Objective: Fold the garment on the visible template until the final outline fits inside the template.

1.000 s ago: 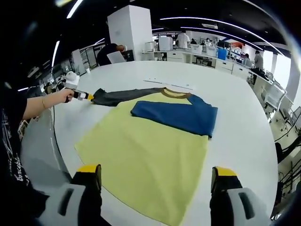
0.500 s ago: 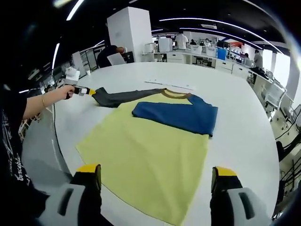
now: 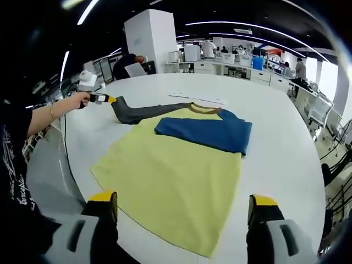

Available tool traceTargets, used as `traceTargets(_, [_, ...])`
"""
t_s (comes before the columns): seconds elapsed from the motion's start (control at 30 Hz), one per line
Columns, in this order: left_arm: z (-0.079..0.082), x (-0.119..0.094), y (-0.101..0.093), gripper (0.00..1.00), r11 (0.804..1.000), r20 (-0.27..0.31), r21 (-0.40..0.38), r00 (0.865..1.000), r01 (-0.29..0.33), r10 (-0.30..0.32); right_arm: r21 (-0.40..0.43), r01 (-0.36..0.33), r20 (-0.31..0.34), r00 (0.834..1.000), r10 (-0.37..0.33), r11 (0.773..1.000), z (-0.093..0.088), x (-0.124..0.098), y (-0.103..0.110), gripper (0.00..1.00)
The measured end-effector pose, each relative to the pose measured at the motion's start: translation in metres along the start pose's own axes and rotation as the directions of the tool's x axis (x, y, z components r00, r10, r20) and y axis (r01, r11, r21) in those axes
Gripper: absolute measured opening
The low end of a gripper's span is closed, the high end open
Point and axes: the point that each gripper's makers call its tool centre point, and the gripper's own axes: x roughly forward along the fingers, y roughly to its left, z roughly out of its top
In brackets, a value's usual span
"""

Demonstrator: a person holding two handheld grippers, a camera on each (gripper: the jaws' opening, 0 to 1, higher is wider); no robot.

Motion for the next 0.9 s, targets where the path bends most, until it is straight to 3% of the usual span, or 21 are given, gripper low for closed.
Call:
traceTargets(0.57, [0.046,-0.001,-0.042,0.0,0.997,0.074,0.051,0.995,0.059,-0.063,-0.008,-0.041,0.06,0.997,0.041,0.999,0.005,-0.005,0.007,0.99])
traceTargets(0.9, [0.071,0.006,-0.085,0.0,0.988,0.106,0.081,0.985,0.129,-0.137,-0.021,-0.051,0.076,0.996,0.052,0.998,0.006,-0.007,0.006,0.99])
